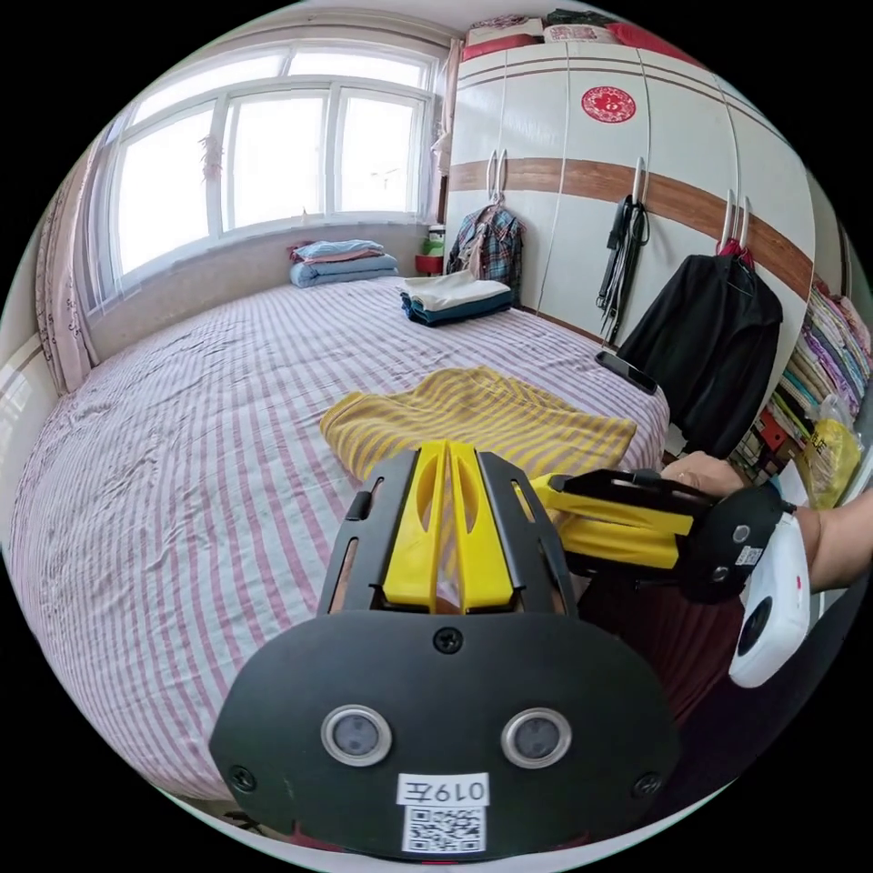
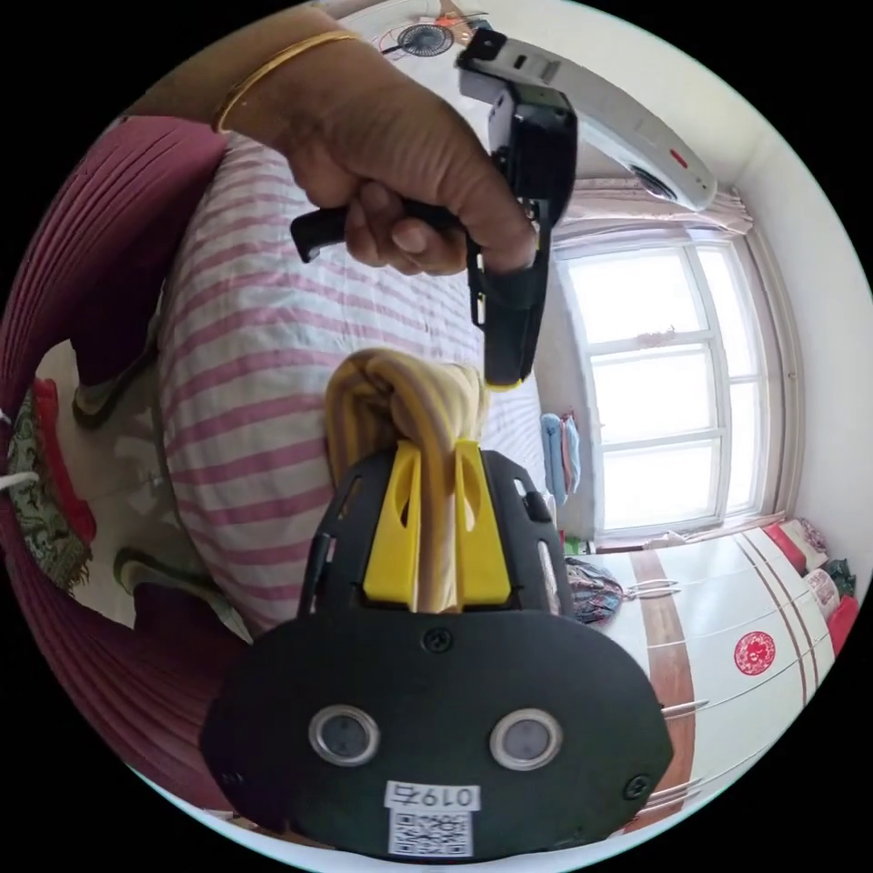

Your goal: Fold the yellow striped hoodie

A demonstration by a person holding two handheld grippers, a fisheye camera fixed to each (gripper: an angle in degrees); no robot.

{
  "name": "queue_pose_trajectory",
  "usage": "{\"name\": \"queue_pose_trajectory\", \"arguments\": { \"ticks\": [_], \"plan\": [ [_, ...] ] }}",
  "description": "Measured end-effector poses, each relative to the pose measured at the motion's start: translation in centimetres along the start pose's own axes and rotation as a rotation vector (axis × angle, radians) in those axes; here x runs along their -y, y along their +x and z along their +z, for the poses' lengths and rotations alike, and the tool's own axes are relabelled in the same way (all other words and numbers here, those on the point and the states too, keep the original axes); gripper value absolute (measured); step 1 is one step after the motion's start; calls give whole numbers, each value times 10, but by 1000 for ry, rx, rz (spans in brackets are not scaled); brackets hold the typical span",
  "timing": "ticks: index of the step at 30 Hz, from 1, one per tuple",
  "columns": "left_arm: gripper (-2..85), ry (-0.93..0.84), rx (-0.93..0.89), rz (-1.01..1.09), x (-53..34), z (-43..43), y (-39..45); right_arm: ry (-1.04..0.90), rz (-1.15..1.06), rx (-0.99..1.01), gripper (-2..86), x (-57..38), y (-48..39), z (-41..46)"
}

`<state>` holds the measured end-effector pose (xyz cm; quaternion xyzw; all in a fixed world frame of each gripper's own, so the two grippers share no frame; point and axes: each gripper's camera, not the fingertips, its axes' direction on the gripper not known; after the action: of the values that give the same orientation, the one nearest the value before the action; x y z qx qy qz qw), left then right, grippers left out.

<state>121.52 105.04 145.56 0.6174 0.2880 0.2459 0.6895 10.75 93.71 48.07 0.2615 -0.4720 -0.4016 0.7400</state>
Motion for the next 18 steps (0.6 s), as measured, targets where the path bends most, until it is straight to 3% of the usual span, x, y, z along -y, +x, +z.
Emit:
{"name": "queue_pose_trajectory", "arguments": {
  "ticks": [8,15,18],
  "plan": [
    [9,-92,11,121,-16,25,37,-32,-22,66,58,16,-33,4],
    [8,-161,109,155,-18,44,59,-14,-9,-75,74,17,-64,6],
    [8,-178,46,92,-12,49,50,1,7,-110,91,11,-61,4]
  ]
}}
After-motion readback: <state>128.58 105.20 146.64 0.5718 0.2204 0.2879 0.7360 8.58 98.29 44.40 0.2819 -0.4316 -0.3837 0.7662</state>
